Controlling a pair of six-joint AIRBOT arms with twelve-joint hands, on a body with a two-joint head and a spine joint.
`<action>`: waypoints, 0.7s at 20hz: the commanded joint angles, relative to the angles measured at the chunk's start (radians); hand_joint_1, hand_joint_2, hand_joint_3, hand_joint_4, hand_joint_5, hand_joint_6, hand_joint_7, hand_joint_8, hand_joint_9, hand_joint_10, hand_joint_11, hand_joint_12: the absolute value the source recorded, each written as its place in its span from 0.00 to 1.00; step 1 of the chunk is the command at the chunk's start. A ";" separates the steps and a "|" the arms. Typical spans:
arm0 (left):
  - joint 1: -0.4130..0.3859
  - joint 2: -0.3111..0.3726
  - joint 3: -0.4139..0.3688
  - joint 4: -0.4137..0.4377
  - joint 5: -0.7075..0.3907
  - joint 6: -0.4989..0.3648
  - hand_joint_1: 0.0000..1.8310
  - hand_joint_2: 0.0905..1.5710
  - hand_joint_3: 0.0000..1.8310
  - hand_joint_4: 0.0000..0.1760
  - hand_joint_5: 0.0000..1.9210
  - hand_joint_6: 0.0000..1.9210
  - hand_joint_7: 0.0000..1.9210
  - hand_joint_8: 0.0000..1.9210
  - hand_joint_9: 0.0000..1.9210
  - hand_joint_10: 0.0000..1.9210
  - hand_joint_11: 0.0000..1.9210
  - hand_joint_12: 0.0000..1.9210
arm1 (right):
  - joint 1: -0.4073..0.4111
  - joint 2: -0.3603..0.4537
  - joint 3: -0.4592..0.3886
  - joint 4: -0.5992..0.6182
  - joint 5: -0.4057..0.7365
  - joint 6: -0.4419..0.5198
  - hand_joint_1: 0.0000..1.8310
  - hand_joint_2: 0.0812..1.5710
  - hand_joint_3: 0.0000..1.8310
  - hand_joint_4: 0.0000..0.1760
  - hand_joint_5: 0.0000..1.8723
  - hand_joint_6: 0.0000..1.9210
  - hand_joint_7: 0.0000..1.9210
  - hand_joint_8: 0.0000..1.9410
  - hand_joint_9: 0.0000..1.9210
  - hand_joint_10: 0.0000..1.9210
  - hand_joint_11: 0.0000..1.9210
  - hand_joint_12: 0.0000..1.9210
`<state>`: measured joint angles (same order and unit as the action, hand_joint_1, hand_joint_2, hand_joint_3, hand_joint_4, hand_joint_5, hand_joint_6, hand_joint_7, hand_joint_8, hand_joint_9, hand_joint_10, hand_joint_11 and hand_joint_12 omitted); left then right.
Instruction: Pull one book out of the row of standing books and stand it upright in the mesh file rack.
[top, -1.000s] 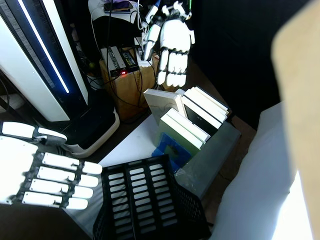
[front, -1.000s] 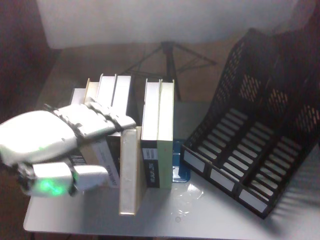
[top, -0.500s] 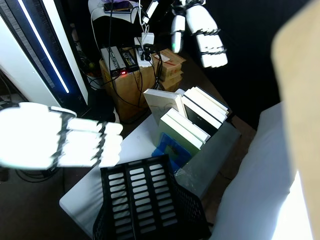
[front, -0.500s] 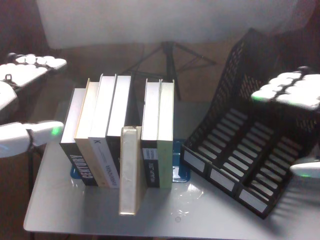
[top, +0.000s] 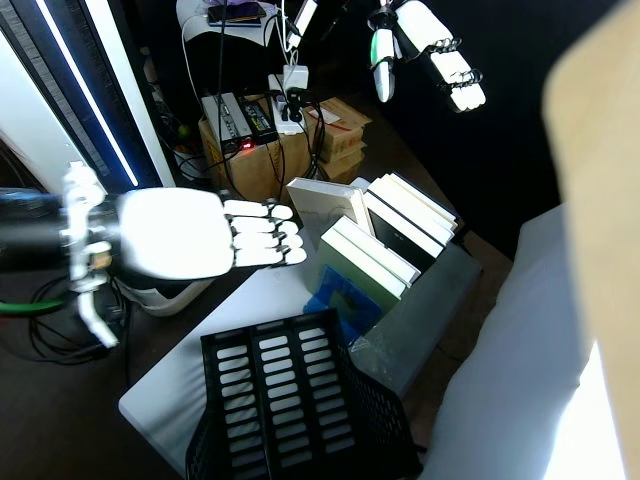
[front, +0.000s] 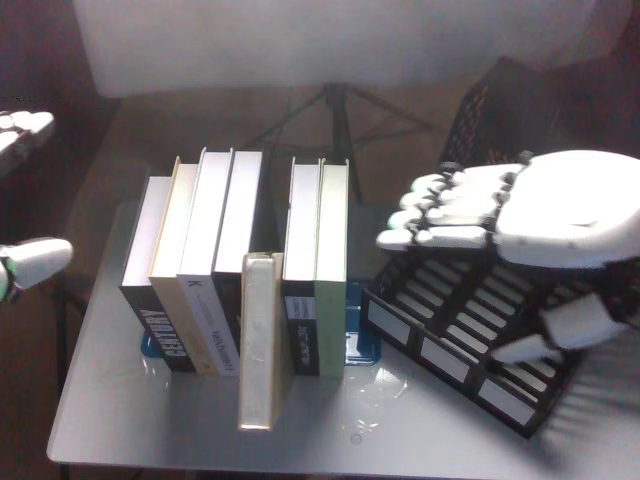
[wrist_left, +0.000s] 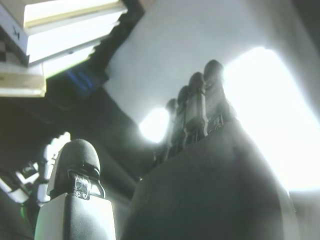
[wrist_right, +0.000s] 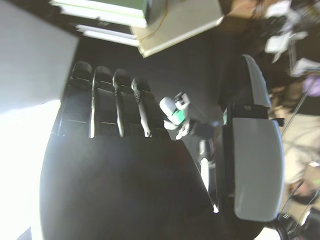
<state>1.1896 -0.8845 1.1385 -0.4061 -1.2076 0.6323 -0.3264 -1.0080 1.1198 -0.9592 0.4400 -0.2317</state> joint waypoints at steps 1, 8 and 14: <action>0.003 0.010 0.006 -0.030 -0.143 -0.007 0.20 0.78 0.00 0.00 0.00 0.00 0.00 0.00 0.00 0.00 0.00 0.00 | 0.015 -0.009 0.008 -0.023 0.046 0.034 0.31 0.67 0.00 0.00 0.00 0.00 0.00 0.00 0.00 0.00 0.00 0.00; 0.056 0.019 -0.009 -0.089 -0.176 -0.012 0.20 0.78 0.00 0.00 0.00 0.00 0.00 0.00 0.00 0.00 0.00 0.00 | 0.077 -0.117 0.049 -0.209 0.026 0.131 0.36 0.63 0.00 0.00 0.00 0.00 0.00 0.00 0.00 0.00 0.00 0.00; 0.115 0.028 -0.028 -0.145 -0.228 -0.026 0.17 0.78 0.00 0.26 0.00 0.00 0.00 0.00 0.00 0.00 0.00 0.00 | 0.091 -0.202 0.087 -0.225 0.027 0.131 0.38 0.62 0.00 0.00 0.00 0.00 0.00 0.00 0.00 0.00 0.00 0.00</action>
<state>1.3048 -0.8673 1.1084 -0.5354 -1.3010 0.6094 -0.2489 -1.2247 1.2076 -1.2171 0.4122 -0.1043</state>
